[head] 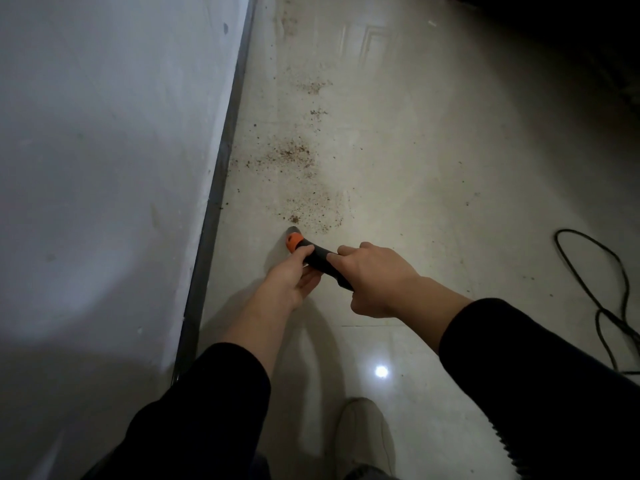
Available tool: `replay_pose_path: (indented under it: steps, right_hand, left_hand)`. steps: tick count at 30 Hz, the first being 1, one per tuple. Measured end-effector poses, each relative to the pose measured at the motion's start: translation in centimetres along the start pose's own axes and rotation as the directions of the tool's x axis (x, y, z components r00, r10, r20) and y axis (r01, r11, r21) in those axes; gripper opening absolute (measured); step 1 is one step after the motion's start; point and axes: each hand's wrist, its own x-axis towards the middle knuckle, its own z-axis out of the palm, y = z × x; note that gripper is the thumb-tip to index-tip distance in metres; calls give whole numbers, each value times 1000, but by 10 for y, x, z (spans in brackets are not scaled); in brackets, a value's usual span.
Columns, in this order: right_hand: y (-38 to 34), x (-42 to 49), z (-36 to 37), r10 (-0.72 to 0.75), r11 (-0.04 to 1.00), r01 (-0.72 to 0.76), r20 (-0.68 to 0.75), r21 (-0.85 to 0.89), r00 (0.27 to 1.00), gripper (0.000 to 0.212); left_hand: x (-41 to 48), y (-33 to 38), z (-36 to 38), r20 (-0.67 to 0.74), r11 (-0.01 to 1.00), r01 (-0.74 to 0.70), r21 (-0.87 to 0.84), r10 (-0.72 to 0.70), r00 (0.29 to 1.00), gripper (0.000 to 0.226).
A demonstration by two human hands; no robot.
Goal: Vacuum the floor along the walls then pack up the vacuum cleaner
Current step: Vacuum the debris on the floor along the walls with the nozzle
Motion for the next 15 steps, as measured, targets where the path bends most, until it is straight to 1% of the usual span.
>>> replay_pose_path:
  steps: [10, 15]
  right_hand:
    - [12, -13, 3, -11, 999, 11, -8, -34, 1000, 35]
    - [19, -20, 4, 31, 999, -30, 7, -28, 1000, 37]
  left_hand:
    - [-1, -8, 15, 16, 999, 35, 22, -36, 999, 27]
    - [0, -12, 24, 54, 998, 45, 35, -47, 997, 27]
